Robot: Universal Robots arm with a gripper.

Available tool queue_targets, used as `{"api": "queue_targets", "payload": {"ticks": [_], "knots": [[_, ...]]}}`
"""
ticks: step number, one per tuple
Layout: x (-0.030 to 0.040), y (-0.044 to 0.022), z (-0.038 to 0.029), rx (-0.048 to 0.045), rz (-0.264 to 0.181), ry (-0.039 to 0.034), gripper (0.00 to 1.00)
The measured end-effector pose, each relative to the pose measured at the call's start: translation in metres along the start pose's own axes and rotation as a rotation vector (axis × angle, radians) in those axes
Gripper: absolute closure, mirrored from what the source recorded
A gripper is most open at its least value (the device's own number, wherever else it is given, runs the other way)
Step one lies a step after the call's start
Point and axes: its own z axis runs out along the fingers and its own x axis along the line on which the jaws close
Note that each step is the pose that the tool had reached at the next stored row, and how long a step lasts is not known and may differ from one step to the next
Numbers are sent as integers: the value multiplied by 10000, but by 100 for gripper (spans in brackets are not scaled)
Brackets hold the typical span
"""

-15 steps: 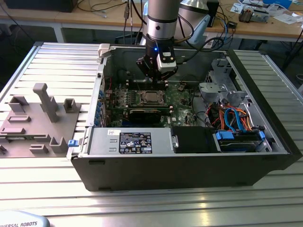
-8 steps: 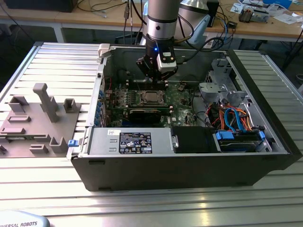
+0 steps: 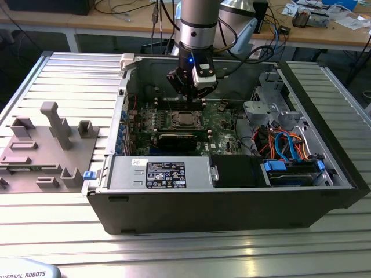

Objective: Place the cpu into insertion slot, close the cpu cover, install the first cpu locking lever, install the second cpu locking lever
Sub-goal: 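Install the first cpu locking lever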

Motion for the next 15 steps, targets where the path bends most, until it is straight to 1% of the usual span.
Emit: {"api": "queue_targets", "payload": {"ticks": [15], "knots": [[0, 0, 3, -1, -95, -4, 89]]}}
